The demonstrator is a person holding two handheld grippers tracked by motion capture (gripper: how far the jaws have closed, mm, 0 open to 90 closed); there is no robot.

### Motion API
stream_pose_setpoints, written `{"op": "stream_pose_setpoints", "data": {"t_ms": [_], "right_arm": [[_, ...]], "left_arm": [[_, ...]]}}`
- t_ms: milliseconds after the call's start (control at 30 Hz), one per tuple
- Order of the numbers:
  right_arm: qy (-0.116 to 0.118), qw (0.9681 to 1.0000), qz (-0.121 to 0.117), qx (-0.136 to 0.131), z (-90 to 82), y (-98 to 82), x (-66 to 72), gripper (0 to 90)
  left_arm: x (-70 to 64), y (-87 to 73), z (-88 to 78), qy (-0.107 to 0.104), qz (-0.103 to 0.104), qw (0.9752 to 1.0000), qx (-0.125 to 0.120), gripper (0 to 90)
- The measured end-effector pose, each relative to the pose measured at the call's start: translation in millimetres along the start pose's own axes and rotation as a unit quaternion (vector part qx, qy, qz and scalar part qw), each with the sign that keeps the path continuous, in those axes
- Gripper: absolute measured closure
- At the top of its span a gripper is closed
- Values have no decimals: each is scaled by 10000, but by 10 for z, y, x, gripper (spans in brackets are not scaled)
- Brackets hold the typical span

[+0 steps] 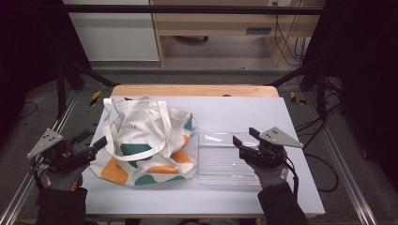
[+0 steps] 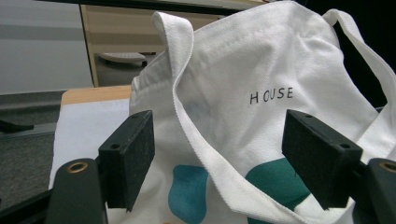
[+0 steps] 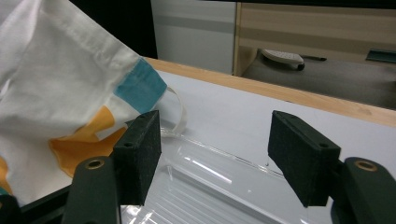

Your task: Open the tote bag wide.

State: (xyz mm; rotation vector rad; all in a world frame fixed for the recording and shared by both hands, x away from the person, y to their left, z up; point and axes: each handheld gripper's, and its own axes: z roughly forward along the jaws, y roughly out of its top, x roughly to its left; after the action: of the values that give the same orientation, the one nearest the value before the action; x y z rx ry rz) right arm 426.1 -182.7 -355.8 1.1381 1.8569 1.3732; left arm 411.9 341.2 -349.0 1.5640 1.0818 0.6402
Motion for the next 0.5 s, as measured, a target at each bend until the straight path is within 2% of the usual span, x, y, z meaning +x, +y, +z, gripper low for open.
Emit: {"op": "stream_pose_setpoints", "data": {"t_ms": [500], "right_arm": [[316, 9995, -57, -42, 149, 131, 214, 351]], "left_arm": [[-44, 83, 108, -69, 54, 10000, -35, 252]]}}
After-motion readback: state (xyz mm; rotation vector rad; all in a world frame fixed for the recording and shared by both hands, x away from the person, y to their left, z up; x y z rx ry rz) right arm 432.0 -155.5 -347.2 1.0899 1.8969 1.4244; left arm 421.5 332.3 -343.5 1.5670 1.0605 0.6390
